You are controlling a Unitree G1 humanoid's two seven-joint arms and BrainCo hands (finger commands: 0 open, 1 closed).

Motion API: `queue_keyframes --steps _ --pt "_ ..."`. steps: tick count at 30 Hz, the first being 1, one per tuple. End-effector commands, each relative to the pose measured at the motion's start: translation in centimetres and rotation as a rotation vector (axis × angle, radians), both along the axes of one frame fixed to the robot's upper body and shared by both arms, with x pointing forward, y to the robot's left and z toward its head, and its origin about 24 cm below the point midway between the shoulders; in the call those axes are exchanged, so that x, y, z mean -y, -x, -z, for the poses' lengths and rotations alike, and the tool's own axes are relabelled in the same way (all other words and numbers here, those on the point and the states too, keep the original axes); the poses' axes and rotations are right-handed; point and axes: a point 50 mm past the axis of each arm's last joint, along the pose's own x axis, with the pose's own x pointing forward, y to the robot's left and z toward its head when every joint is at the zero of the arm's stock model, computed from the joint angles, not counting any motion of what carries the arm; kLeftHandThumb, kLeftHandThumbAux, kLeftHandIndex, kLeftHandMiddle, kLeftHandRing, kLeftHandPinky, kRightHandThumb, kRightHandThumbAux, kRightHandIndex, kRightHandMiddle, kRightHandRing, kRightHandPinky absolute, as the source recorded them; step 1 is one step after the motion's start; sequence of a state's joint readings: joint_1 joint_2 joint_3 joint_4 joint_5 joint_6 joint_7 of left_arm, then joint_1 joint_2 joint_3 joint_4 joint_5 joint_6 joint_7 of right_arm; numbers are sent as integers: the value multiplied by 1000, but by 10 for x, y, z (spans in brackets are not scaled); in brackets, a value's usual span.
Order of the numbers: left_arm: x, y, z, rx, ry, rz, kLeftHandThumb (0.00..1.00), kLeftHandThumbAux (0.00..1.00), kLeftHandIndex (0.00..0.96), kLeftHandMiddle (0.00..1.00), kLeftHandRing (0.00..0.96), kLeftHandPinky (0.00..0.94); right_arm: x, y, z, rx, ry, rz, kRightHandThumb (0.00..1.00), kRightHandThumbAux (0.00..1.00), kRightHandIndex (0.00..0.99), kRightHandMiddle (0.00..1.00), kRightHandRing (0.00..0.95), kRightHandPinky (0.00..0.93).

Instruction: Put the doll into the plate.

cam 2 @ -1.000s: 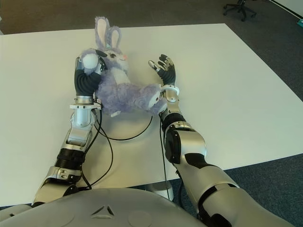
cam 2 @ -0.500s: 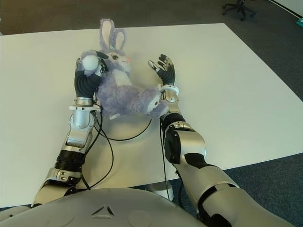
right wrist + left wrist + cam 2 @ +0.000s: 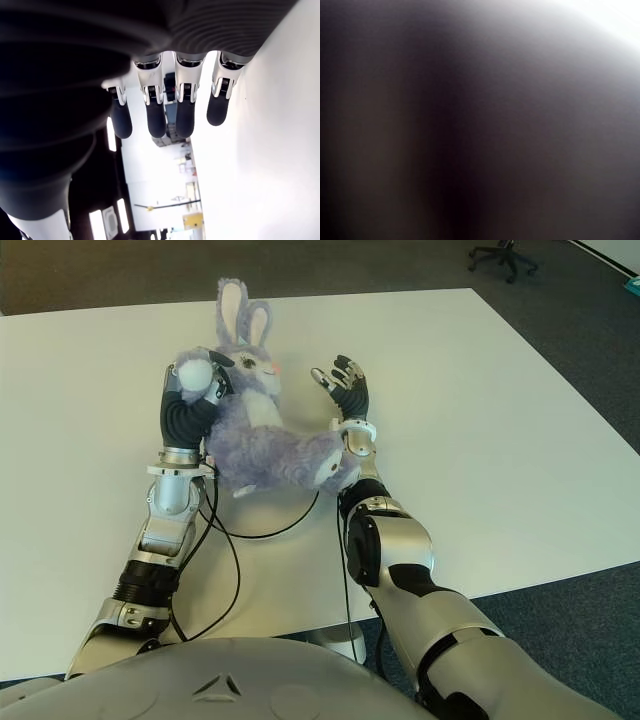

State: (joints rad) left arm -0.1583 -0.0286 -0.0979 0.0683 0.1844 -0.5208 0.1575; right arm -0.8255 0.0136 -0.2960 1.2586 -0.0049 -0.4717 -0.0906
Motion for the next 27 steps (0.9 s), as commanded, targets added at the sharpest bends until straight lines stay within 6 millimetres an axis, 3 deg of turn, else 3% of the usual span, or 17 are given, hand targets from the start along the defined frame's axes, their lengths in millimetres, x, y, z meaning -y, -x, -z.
queue_keyframes --steps 1,10,27 --pt "-2 9 17 -94 3 17 729 696 444 840 844 845 4 46 76 -309 -37 24 58 742 161 171 153 145" --pt "0 14 16 -101 -9 14 727 696 444 855 861 875 4 46 77 -311 -33 23 59 739 155 166 147 135" --pt "1 16 18 -142 -12 -24 723 697 444 835 839 845 5 46 77 -312 -30 22 55 754 152 168 157 161"
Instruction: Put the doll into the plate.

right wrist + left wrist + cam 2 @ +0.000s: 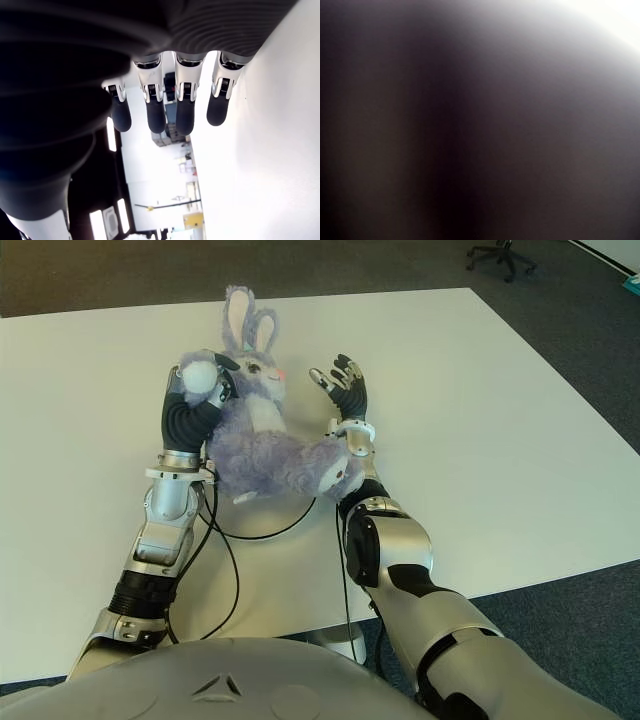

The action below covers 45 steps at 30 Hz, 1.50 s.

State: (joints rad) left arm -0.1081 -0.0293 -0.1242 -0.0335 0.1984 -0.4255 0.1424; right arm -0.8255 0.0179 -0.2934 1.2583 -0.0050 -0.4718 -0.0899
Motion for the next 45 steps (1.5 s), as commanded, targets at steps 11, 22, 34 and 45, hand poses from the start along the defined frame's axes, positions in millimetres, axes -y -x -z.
queue_keyframes --steps 11,22,34,45 --pt "0 4 17 -31 118 41 729 698 443 859 865 869 8 46 77 -306 -30 29 57 744 156 173 159 158" --pt "-1 0 19 -15 192 107 738 696 442 829 844 845 8 46 77 -312 -25 30 62 738 150 169 153 148" --pt "-2 -1 20 -17 203 121 737 697 442 826 840 846 8 47 77 -313 -27 31 65 746 152 172 153 147" --pt "-3 -2 21 -19 217 125 732 697 443 834 847 853 8 47 78 -311 -15 31 53 752 151 176 160 151"
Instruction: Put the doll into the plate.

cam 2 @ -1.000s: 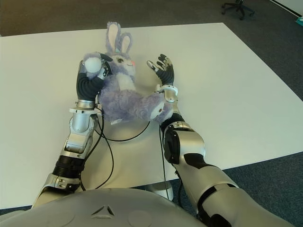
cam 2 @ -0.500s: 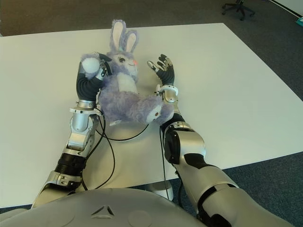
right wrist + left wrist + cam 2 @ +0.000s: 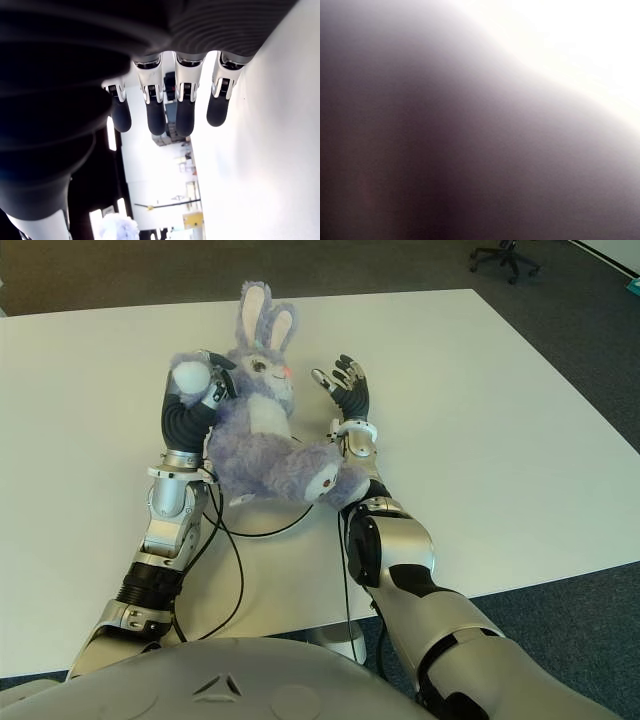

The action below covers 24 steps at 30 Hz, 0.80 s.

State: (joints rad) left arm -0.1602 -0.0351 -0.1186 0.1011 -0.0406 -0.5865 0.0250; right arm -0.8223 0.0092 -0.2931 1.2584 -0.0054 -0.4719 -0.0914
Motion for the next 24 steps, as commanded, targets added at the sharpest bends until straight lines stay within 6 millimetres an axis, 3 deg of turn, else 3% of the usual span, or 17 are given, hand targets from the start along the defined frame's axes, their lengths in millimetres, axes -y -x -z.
queue_keyframes --steps 1,22,24 --pt "-2 4 17 -65 37 -10 732 697 443 835 848 853 5 47 77 -309 -21 23 52 751 150 175 159 151" --pt "-3 3 17 -61 33 -7 718 701 437 728 755 767 5 47 77 -310 -28 23 55 748 154 183 164 161" --pt "-3 3 17 -60 32 -8 717 702 436 710 736 724 5 47 77 -309 -29 23 59 749 157 186 167 160"
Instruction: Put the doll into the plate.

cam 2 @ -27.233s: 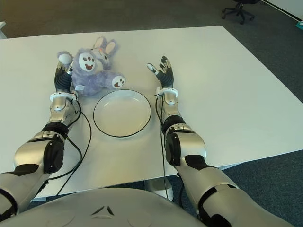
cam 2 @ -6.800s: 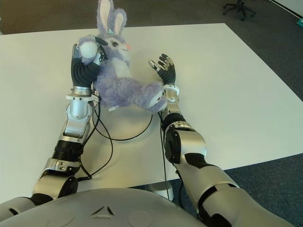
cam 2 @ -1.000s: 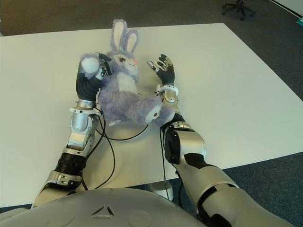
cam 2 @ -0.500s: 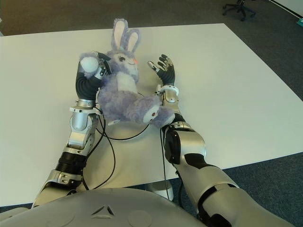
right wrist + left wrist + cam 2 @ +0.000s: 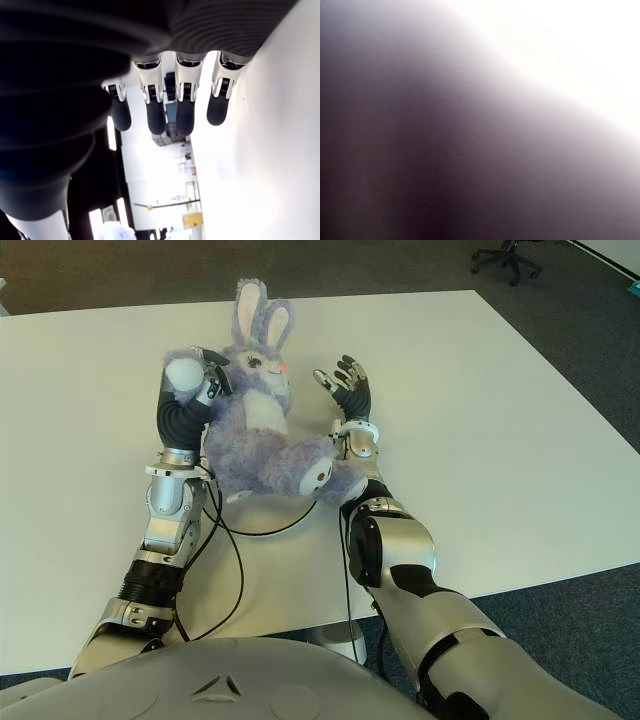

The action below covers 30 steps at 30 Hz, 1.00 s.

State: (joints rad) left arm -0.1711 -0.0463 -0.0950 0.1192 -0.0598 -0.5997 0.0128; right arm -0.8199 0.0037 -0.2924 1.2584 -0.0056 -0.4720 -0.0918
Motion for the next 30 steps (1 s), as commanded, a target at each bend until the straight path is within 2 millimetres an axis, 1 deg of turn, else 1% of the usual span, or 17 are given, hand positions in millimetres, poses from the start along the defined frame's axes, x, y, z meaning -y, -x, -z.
queue_keyframes --steps 1,2,3,6,7,11,12,13,14,15,20,21,22,23,24,25,30 --pt "0 5 17 -61 6 0 717 702 436 709 734 719 3 47 77 -308 -34 20 60 748 157 186 167 160" --pt "0 5 16 -56 6 -3 716 702 435 698 723 699 3 47 77 -307 -34 20 62 748 158 188 168 159" --pt "0 5 16 -52 6 -6 714 703 433 665 685 652 3 47 77 -306 -35 21 61 746 157 186 166 152" --pt "0 5 16 -43 10 -25 713 703 432 635 651 621 3 47 77 -306 -32 20 57 744 155 182 163 148" --pt "0 4 16 -40 11 -33 709 704 429 603 620 601 3 47 77 -306 -31 20 54 743 151 176 158 143" --pt "0 4 18 -40 15 -56 703 704 424 567 587 576 3 47 77 -308 -26 19 50 743 147 172 155 142" --pt "0 4 20 -43 17 -61 698 705 419 497 547 545 3 47 77 -308 -25 19 51 744 145 171 154 144" --pt "0 4 20 -44 18 -65 692 706 413 403 484 498 3 47 77 -308 -24 19 51 745 144 170 153 145" --pt "0 4 21 -45 17 -71 690 706 411 379 468 486 3 47 77 -309 -25 18 52 745 143 170 153 145" --pt "0 4 21 -44 16 -75 686 707 407 335 407 435 3 47 77 -309 -25 18 52 745 143 171 154 144" --pt "0 3 22 -38 4 -90 680 709 401 287 342 374 3 47 77 -308 -27 17 46 739 142 170 153 141" --pt "0 3 22 -36 2 -92 541 626 287 273 319 339 3 47 77 -308 -27 17 46 738 143 170 153 142" --pt "1 3 22 -34 0 -94 426 565 198 262 301 312 3 47 77 -309 -28 17 46 737 143 170 153 143" --pt "1 3 22 -33 -2 -95 390 541 168 253 281 285 3 47 76 -309 -29 18 47 738 144 171 154 143" --pt "1 3 22 -34 -4 -94 384 537 163 251 278 280 3 46 76 -309 -29 17 48 737 144 171 154 143" --pt "2 3 22 -35 -6 -94 374 516 145 237 252 258 3 46 76 -309 -29 17 48 738 143 170 152 136" --pt "2 4 22 -41 -19 -99 366 490 124 215 217 232 3 46 76 -309 -30 17 48 738 142 169 149 133"
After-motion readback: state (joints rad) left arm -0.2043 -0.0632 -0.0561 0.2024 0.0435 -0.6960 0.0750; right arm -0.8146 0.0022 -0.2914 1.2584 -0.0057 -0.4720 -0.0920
